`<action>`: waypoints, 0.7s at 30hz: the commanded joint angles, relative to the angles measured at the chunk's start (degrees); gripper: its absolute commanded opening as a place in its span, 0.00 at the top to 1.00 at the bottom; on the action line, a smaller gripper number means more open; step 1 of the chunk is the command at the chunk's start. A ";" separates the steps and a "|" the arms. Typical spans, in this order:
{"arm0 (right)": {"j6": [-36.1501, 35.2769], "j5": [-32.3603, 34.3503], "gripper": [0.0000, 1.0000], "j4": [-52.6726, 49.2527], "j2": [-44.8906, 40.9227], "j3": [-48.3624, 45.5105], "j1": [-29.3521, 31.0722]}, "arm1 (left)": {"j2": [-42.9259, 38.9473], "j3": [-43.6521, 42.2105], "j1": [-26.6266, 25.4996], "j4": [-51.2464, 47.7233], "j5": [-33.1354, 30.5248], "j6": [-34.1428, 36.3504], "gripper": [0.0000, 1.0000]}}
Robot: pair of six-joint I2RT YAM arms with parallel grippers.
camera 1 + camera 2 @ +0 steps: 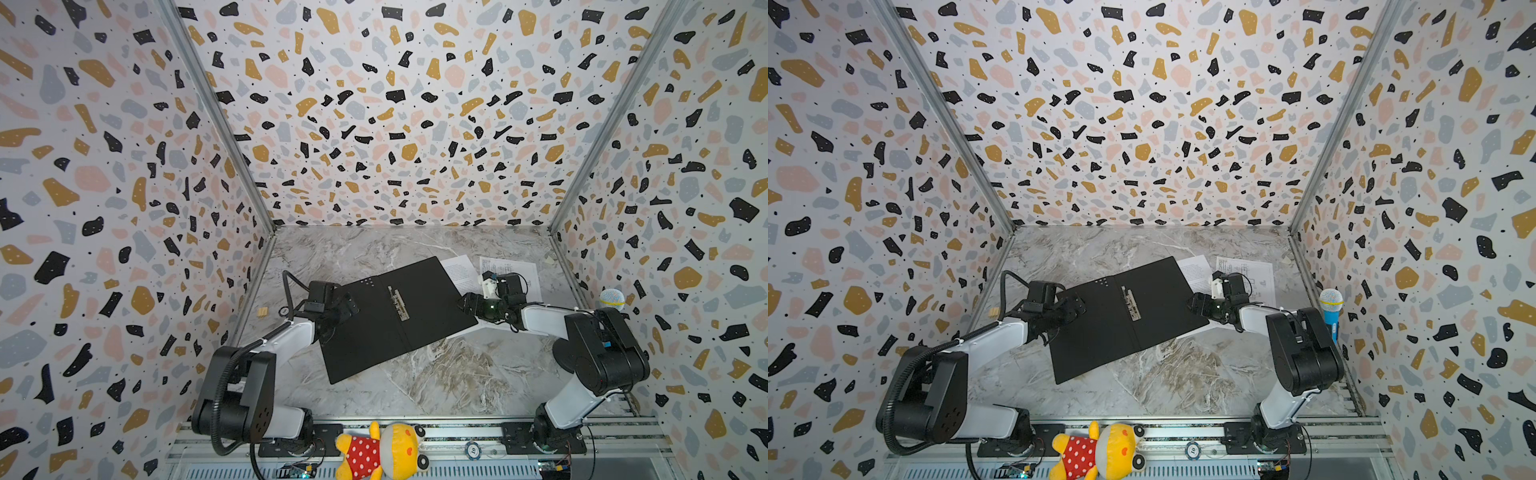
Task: Put the files into the folder
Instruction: 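Release the folder with the left gripper and pull it back toward the robot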
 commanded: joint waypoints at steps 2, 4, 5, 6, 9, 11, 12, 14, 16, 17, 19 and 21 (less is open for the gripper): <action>-0.56 -1.51 0.13 -1.13 0.28 0.71 -0.09 | -6.07 -2.06 0.99 -3.71 -6.21 1.12 0.01; -0.64 -1.88 0.13 -1.12 0.62 1.09 -0.09 | -7.99 -3.62 1.89 -4.94 -8.22 0.59 0.01; -0.81 -2.18 0.13 -1.12 0.88 1.29 -0.09 | -8.65 -4.24 2.43 -5.44 -8.69 0.49 0.00; -0.99 -2.41 0.13 -1.23 1.14 1.56 -0.09 | -9.28 -4.91 2.95 -5.78 -9.03 0.31 0.00; -1.48 -3.35 0.13 -1.39 1.88 2.18 -0.09 | -10.25 -6.46 4.25 -5.95 -9.93 -0.23 0.01; -1.71 -3.78 0.13 -1.60 2.24 2.45 -0.16 | -9.93 -6.86 5.03 -5.77 -9.81 -0.26 0.01; -1.86 -4.04 0.13 -1.62 2.38 2.46 -0.18 | -9.62 -6.96 5.23 -5.24 -9.51 -0.06 0.00; -1.94 -4.57 0.13 -1.53 2.38 2.45 -0.35 | -8.65 -6.94 5.53 -4.21 -9.02 0.40 0.00; -1.95 -5.09 0.13 -1.47 2.50 2.45 -0.44 | -7.05 -6.42 5.76 -3.67 -8.03 1.21 0.00; -1.95 -5.31 0.13 -1.50 2.40 2.39 -0.44 | -6.09 -6.10 5.89 -3.20 -7.04 1.58 0.00; -1.83 -5.59 0.14 -1.43 2.37 2.21 -0.40 | -4.35 -5.86 6.05 -1.93 -5.35 2.03 0.01; -1.71 -5.70 0.14 -1.43 2.22 1.94 -0.46 | -2.53 -5.51 6.16 -1.50 -4.96 2.31 0.00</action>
